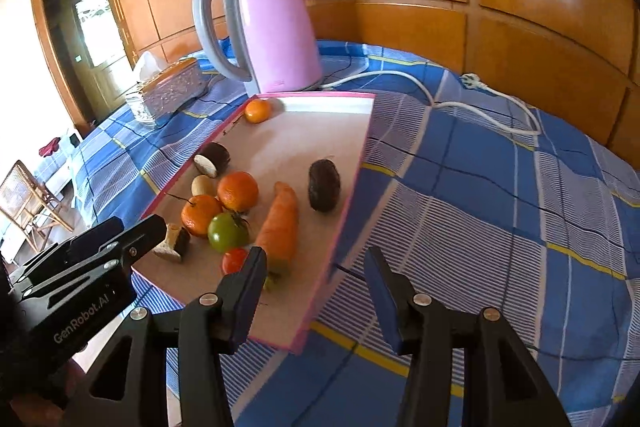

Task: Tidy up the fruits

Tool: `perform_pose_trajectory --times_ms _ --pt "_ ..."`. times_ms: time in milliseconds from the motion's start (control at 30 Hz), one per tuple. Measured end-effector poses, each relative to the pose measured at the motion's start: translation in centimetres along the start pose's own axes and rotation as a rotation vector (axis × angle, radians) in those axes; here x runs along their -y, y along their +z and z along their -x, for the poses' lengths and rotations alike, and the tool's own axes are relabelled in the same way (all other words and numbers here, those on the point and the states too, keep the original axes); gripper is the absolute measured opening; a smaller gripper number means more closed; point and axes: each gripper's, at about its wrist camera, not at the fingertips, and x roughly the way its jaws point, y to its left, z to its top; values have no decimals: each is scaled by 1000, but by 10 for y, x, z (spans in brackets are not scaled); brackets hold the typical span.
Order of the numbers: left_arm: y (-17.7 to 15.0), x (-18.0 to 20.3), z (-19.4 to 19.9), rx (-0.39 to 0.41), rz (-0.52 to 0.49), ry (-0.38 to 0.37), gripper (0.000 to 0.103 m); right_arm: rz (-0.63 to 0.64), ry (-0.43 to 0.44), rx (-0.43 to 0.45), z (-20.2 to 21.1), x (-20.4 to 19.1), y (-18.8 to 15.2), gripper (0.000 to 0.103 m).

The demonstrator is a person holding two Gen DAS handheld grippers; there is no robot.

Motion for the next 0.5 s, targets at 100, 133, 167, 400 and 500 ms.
perform_pose_trajectory --times_ms 100,133,167,400,500 --pt "-8 6 5 7 -20 3 66 10 -19 8 5 1 -4 52" --pt "-10 7 6 7 -24 5 67 12 -28 9 6 1 -6 52" --pt "-12 7 7 8 -27 7 69 14 -39 9 7 1 -8 52" --pt "-16 5 18 37 -17 20 73 32 -61 18 12 -1 -16 52" --pt "-14 5 23 56 -19 25 77 41 -56 31 15 -4 -16 52"
